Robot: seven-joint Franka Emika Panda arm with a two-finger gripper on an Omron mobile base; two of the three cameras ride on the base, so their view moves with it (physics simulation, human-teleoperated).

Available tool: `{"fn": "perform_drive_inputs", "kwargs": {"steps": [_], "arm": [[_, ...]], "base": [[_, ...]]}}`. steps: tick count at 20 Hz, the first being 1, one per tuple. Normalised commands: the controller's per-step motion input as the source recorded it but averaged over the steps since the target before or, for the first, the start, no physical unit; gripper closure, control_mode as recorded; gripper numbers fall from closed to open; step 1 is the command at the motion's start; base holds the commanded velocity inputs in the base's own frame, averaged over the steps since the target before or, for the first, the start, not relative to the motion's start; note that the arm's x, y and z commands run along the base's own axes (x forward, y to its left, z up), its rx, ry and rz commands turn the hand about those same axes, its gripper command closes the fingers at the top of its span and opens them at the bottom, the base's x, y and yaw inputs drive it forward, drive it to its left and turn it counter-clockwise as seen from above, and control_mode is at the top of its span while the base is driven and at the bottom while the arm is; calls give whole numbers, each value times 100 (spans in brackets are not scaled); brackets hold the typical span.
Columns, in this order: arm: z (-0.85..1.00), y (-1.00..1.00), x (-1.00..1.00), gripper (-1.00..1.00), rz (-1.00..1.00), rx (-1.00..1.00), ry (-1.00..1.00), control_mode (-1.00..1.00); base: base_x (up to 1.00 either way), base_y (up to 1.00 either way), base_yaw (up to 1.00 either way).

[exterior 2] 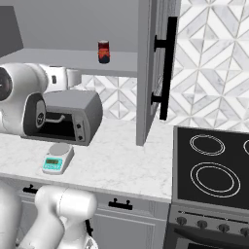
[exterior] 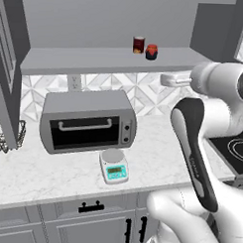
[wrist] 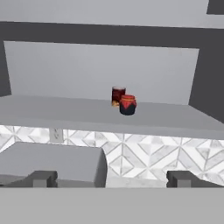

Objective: Pick the jam and place it on the digital scale for weighing, and close the cabinet.

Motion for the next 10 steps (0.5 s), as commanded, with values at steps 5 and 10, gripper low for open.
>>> {"fn": "perform_drive_inputs", "kwargs": {"steps": [5,10], "arm": [[22,-4,3,-100,0,-2,15,-100],[9,-10,2,-100,0,0,13,-100]], "base": [[0,0,0],[0,0,0]]}}
